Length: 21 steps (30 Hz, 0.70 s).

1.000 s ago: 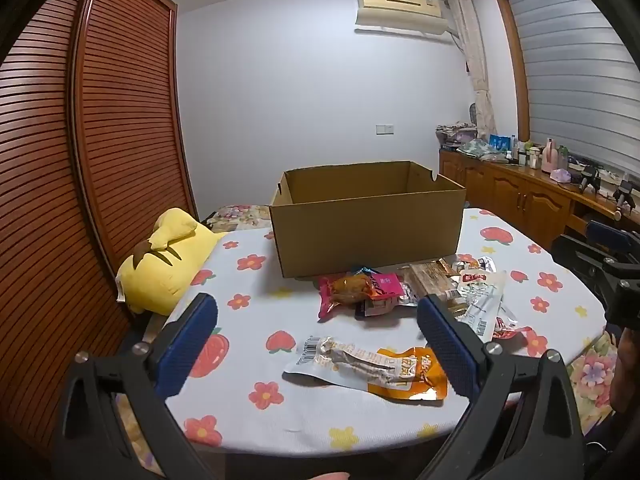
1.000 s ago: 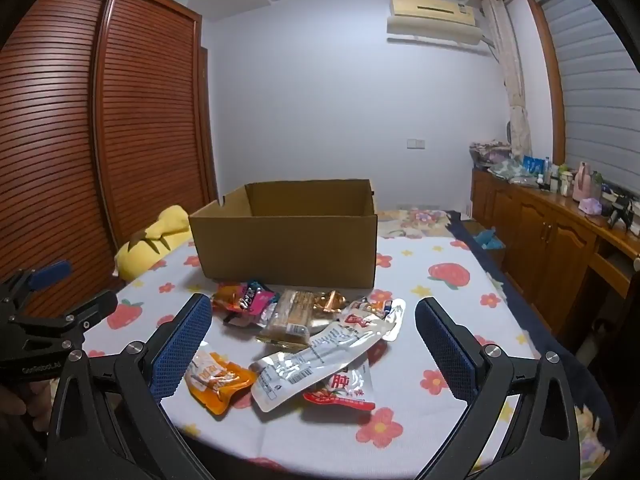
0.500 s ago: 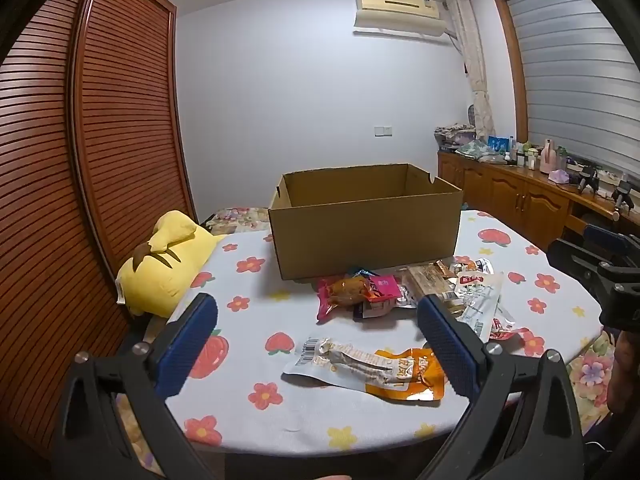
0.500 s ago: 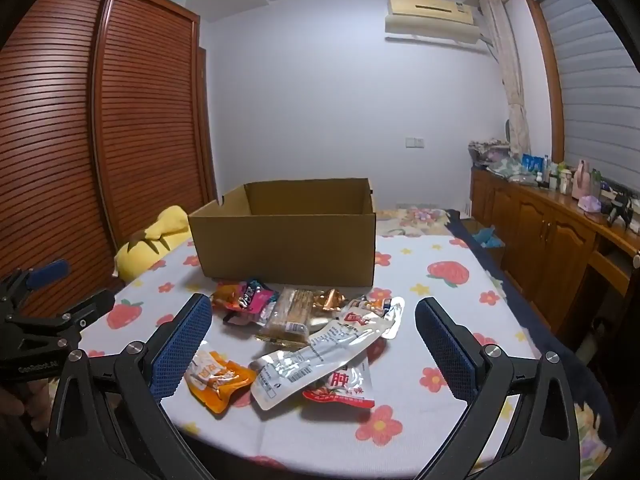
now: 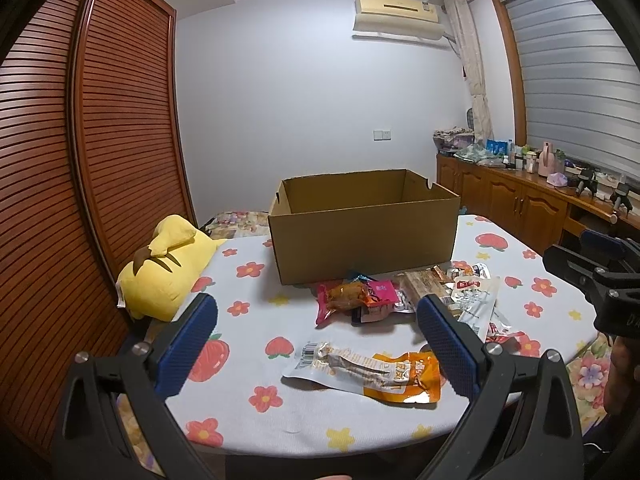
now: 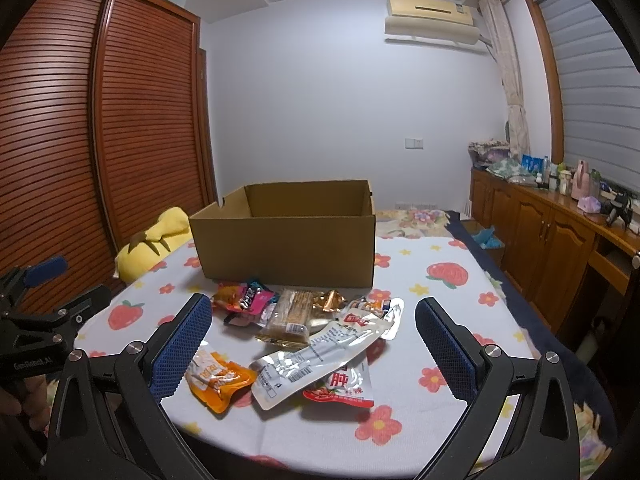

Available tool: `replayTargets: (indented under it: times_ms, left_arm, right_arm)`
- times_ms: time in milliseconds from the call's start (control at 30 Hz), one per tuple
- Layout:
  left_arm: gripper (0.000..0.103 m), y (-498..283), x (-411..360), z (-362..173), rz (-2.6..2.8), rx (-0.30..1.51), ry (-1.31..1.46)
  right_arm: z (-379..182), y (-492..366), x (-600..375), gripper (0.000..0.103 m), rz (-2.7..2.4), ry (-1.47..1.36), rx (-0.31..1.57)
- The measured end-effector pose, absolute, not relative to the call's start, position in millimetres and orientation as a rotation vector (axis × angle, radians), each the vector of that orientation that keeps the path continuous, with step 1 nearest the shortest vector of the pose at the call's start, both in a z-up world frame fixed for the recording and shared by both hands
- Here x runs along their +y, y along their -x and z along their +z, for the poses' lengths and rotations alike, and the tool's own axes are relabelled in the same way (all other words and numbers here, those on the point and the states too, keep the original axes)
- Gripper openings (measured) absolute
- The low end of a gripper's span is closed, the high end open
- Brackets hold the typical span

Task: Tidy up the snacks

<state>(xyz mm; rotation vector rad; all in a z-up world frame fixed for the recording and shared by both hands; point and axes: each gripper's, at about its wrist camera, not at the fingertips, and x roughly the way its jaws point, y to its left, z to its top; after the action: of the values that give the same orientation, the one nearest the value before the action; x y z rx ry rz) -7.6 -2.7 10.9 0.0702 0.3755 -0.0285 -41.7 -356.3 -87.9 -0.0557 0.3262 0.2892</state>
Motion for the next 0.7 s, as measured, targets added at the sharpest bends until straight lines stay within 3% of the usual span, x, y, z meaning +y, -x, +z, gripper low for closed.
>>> replayTargets:
  times_ms: [700]
  left_arm:
    - [0.101,7.0,-3.9,11.2,-0.03,0.375,-0.069]
  right_arm:
    - [-86.4,43.7,-355.7,0.103,0.292,0.055,0.322]
